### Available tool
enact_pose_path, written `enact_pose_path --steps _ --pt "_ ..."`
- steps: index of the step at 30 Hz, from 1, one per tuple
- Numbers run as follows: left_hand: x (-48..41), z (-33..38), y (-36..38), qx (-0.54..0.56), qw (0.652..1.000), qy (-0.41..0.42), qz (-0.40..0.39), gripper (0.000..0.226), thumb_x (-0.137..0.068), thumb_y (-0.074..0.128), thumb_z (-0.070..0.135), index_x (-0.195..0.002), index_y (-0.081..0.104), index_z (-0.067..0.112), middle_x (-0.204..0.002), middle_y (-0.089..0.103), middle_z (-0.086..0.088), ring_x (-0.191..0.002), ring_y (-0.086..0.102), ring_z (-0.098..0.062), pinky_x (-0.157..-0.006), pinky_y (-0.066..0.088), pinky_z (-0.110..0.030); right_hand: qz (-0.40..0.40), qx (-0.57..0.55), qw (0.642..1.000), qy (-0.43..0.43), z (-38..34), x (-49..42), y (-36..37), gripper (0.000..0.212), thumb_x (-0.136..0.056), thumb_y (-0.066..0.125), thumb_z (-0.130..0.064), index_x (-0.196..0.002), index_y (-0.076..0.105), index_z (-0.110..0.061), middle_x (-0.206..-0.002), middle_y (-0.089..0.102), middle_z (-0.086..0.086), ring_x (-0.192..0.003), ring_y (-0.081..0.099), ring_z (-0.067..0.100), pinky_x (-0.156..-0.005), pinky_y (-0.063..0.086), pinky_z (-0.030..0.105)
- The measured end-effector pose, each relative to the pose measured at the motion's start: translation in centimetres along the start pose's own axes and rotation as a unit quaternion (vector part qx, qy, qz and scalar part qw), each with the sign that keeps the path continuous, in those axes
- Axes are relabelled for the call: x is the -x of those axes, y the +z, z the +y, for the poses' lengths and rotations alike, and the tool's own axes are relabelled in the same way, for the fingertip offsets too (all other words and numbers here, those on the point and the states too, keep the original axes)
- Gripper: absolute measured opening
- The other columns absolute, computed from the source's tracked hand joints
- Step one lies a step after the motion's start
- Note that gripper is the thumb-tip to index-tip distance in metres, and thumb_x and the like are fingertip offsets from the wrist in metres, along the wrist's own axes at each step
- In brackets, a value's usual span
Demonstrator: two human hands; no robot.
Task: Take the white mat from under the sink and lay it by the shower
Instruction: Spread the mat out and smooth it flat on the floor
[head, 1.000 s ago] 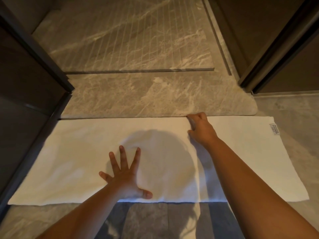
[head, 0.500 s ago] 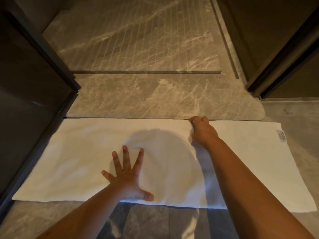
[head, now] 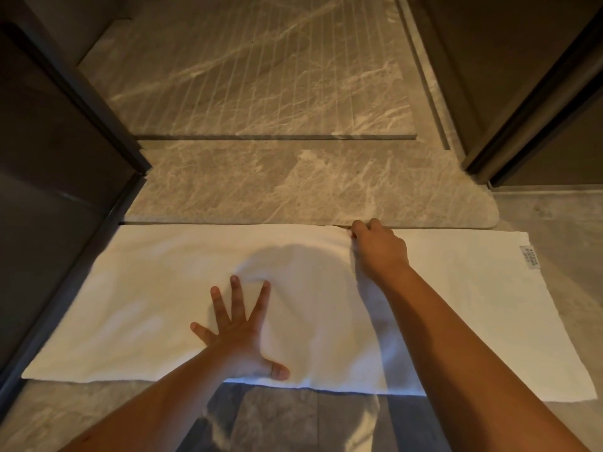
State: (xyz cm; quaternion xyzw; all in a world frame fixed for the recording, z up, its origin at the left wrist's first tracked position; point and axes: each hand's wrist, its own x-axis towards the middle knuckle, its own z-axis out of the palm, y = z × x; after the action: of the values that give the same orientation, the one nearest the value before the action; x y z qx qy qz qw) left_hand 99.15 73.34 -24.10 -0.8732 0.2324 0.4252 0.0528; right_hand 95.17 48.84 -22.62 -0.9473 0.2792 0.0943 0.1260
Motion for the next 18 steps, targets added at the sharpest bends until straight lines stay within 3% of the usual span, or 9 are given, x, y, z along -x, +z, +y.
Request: enact_pose_path --steps 4,11,15,18 --pt "0.0 -0.1 0.2 -0.004 1.0 0.004 0.01 0.144 -0.042 0.076 0.067 -0.107 -0.051 0.05 -0.11 -0.07 0.006 -0.1 -0.06 -0.027 -0.097 -0.01 -0.073 0.039 0.044 0.998 0.012 -0.2 0.5 0.4 0.035 -0.084 0.043 0.002 -0.118 0.038 -0.004 -0.12 0.051 0.015 -0.11 0.045 0.032 -0.084 0.038 0.041" --pt "-0.2 -0.1 0.3 -0.007 1.0 0.005 0.023 0.144 -0.041 0.074 0.07 -0.108 -0.051 0.048 -0.113 -0.069 0.004 -0.102 -0.059 -0.028 -0.098 -0.009 -0.073 0.062 0.094 0.994 0.012 -0.1 1.0 1.1 0.035 -0.084 0.045 -0.001 -0.119 0.042 -0.004 -0.125 0.044 0.018 -0.114 0.039 0.033 -0.093 0.032 0.043" --pt "0.0 0.0 0.2 -0.013 0.999 0.012 0.032 0.142 -0.044 0.072 0.071 -0.108 -0.053 0.046 -0.115 -0.067 0.002 -0.109 -0.055 -0.031 -0.099 -0.009 -0.072 0.066 0.055 0.996 0.011 -0.1 1.5 1.1 0.034 -0.085 0.04 0.002 -0.118 0.042 -0.006 -0.122 0.049 0.015 -0.112 0.044 0.031 -0.092 0.033 0.043" --pt "0.0 -0.1 0.2 -0.006 0.999 0.019 0.025 0.142 -0.045 0.073 0.07 -0.105 -0.053 0.048 -0.115 -0.067 0.002 -0.113 -0.053 -0.034 -0.098 -0.008 -0.073 0.101 0.008 0.995 0.007 0.3 2.2 1.3 0.04 -0.081 0.048 0.004 -0.118 0.04 -0.008 -0.117 0.052 0.012 -0.108 0.047 0.03 -0.088 0.032 0.039"
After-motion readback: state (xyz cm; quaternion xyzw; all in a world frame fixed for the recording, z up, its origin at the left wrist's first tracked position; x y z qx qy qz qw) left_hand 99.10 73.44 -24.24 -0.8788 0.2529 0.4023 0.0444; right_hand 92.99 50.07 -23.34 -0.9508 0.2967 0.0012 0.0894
